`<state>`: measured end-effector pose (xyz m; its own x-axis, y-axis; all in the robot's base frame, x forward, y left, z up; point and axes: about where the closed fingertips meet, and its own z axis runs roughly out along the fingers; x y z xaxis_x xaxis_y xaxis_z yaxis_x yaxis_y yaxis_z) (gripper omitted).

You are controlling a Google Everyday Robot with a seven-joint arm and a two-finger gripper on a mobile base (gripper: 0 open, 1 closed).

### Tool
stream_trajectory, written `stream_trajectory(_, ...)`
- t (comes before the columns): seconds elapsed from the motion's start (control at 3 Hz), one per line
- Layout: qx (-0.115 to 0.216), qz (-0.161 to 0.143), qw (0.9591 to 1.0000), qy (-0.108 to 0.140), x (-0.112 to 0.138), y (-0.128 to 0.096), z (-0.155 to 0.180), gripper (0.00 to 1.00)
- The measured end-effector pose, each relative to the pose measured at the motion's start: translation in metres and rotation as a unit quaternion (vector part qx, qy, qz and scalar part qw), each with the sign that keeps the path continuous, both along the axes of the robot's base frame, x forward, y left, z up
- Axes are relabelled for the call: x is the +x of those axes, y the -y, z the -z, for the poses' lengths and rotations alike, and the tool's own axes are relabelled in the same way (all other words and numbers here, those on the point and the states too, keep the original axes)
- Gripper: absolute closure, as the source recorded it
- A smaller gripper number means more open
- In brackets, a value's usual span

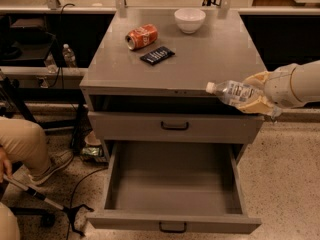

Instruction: Pick blue plastic bottle from middle drawer and place on counter

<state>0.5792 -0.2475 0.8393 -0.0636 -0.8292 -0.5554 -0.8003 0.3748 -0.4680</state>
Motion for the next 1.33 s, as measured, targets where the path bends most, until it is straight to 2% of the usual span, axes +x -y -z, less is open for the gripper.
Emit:
stream_trajectory(0.33,-0.012,-0.008,0.9999,0.003,0.004,-0.004,-0.014,1.0)
stream_trajectory(0.67,-0.029,-0.019,0.9993,0.009,0.019,-0.01,-0.041,1.0)
stream_trajectory(1.0,-0.026,-0.02,0.9994,-0.008,0.044,-0.014,-0.053,1.0)
stream_trajectory(1.33,-0.011,-0.009,0.9993,-0.034,0.074,-0.019,-0.057,1.0)
